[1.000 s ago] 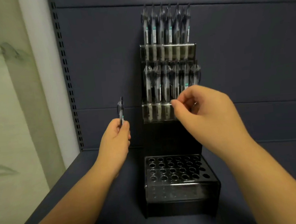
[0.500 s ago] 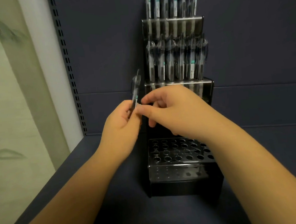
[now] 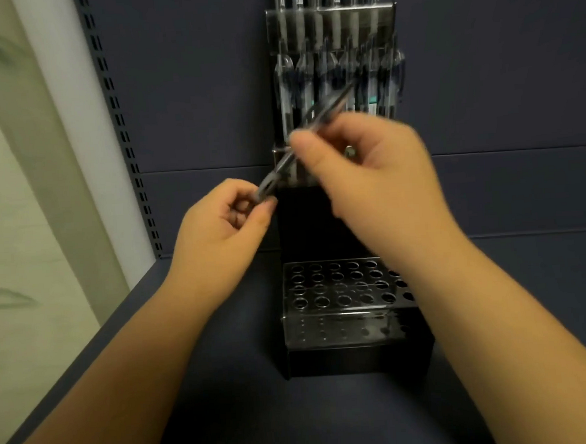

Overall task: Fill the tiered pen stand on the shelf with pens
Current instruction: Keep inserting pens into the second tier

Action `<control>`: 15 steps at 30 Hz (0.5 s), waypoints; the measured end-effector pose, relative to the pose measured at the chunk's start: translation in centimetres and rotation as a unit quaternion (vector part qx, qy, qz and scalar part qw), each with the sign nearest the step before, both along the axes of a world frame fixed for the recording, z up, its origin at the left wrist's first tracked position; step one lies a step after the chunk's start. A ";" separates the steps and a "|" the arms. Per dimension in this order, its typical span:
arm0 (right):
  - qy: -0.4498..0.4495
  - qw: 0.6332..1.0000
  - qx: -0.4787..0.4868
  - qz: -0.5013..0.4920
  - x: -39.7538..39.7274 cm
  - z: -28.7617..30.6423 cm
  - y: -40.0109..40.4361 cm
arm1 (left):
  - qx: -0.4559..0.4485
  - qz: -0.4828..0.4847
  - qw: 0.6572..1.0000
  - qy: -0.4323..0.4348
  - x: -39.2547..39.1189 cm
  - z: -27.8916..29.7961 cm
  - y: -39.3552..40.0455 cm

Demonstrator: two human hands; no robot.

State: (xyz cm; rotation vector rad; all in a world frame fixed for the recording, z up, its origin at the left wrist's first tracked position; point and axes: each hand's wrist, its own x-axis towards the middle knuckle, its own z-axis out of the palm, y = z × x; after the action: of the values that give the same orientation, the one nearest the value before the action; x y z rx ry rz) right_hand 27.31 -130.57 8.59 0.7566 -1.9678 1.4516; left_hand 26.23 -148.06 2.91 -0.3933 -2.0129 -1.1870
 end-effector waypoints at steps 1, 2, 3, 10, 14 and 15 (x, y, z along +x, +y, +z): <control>0.000 1.000 -0.030 0.004 0.2 0.4 0.7 | 0.031 0.005 0.999 -0.021 -0.6 -0.2 -0.5; -0.007 0.999 -0.043 0.006 0.3 0.6 1.4 | 0.050 0.017 0.998 -0.045 -1.2 -0.4 -1.0; -0.015 0.999 -0.037 0.005 0.4 0.7 2.0 | 0.059 0.031 0.995 -0.068 -1.7 -0.6 -1.4; -0.030 0.984 0.169 -0.057 -0.3 -0.5 2.6 | -0.045 0.136 0.981 -0.130 -2.9 -1.7 -2.7; -0.056 0.976 0.204 -0.056 0.0 -0.7 2.1 | -0.064 0.133 0.979 -0.137 -2.9 -1.9 -2.7; -0.062 0.974 0.209 -0.058 0.0 -0.8 2.0 | -0.066 0.132 0.979 -0.138 -2.9 -2.0 -2.7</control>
State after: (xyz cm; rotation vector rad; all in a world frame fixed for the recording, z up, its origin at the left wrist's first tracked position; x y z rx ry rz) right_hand 27.31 -128.59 7.79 0.7220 -2.4108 1.0491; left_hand 23.32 -150.77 0.92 -0.0195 -2.3055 -0.9881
